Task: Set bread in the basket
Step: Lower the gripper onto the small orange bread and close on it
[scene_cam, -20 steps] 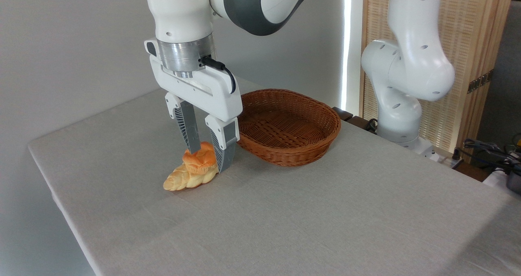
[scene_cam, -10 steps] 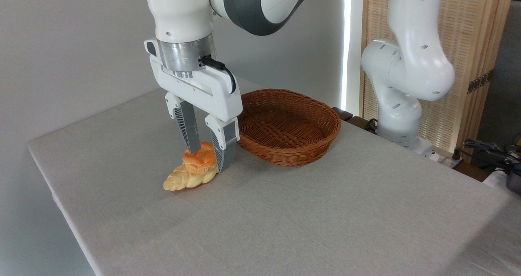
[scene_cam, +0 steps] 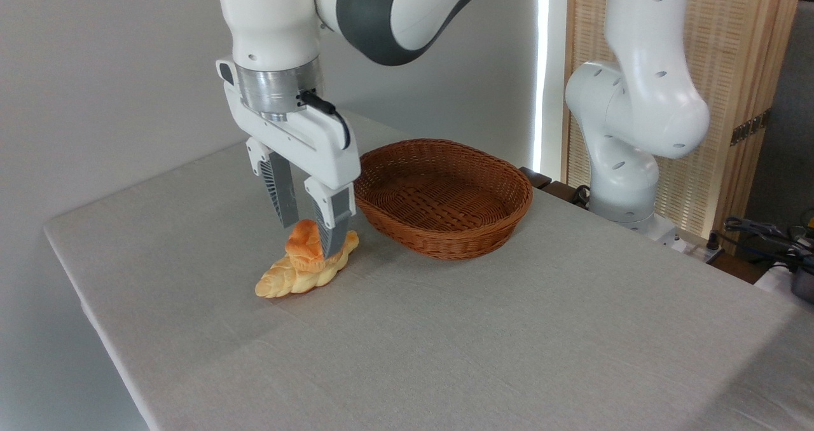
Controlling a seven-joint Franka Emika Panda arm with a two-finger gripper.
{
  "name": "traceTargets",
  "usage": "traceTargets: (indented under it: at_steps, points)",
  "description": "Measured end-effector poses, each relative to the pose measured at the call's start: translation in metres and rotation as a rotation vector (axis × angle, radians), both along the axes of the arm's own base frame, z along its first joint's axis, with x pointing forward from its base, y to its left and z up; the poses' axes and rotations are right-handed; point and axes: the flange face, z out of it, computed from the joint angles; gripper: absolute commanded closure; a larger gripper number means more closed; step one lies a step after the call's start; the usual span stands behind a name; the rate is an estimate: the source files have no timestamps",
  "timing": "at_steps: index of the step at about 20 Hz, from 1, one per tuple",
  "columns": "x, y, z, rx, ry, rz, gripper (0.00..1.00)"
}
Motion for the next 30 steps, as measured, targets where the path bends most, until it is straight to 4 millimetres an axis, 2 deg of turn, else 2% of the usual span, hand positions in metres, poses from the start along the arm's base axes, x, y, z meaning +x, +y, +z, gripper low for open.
traceTargets:
  at_steps: [5,10,19,21,23,24,26,30]
  points:
    - [-0.002,-0.044,-0.019,-0.019,0.036,-0.066,0.00]
    - [-0.004,-0.073,-0.044,-0.006,0.081,-0.113,0.00]
    - [-0.002,-0.089,-0.079,0.035,0.135,-0.149,0.02]
    - [-0.002,-0.092,-0.083,0.044,0.140,-0.158,0.19]
    - [-0.002,-0.092,-0.084,0.049,0.140,-0.164,0.44]
    - [-0.001,-0.091,-0.084,0.049,0.139,-0.175,0.50]
    - [-0.001,-0.089,-0.084,0.047,0.136,-0.197,0.57]
    - [0.000,-0.086,-0.083,0.047,0.135,-0.196,0.58]
